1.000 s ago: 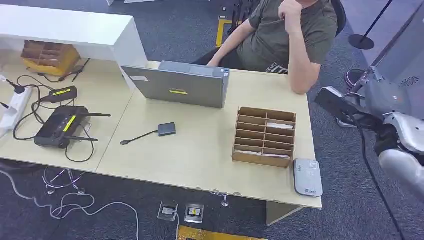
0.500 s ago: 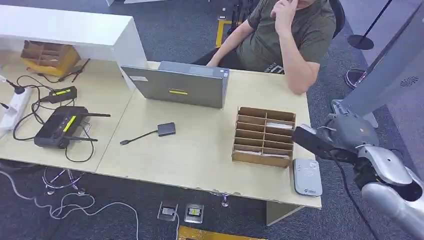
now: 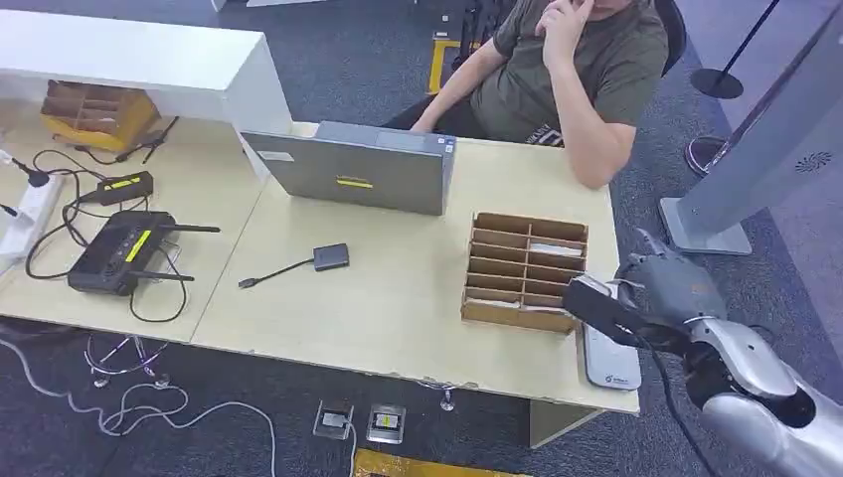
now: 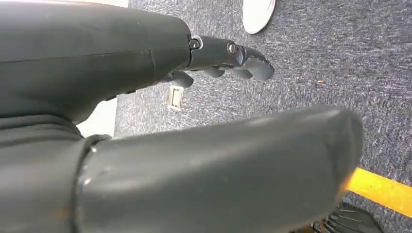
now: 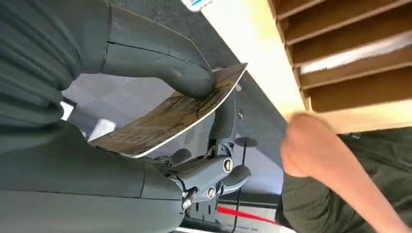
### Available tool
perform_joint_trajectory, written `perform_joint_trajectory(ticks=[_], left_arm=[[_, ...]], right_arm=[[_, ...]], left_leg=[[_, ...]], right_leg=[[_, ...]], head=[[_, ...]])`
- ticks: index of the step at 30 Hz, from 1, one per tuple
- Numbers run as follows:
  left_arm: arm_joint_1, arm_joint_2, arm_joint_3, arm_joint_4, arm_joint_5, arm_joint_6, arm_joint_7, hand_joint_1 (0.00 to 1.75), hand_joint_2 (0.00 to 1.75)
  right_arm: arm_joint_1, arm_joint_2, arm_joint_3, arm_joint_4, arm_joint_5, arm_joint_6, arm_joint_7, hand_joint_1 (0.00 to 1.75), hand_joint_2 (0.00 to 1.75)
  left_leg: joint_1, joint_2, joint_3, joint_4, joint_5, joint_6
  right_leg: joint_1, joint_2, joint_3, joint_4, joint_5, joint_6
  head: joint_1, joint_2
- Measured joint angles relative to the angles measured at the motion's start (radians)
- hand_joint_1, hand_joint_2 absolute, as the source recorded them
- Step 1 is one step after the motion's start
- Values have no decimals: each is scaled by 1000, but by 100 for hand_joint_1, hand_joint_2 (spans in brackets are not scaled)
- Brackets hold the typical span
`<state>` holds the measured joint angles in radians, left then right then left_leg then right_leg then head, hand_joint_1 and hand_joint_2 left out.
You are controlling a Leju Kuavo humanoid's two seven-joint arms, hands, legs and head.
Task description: Pass the card to the sensor for recognition and then transmit it.
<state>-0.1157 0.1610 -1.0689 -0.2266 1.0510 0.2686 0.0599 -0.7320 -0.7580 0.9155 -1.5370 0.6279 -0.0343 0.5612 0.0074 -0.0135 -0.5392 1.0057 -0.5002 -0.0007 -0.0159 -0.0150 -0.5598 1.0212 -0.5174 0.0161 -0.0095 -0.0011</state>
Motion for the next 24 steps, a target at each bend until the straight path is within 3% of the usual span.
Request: perform_joint_trajectory(ticks=[11,24], left_arm=[[0,4,0,0,2,2,4,0,0],[1,5,0,0,2,5,6,0,0]], right_arm=[[96,-2,7,2,-31,-96,-13,175,175],[221,-21,-1,8,-27,-145,-16,175,175]], left_leg=[[0,0,0,0,0,0],[0,0,0,0,0,0]], right_leg=[[0,0,0,0,0,0],[0,0,0,0,0,0]], head=[[0,0],[0,0]])
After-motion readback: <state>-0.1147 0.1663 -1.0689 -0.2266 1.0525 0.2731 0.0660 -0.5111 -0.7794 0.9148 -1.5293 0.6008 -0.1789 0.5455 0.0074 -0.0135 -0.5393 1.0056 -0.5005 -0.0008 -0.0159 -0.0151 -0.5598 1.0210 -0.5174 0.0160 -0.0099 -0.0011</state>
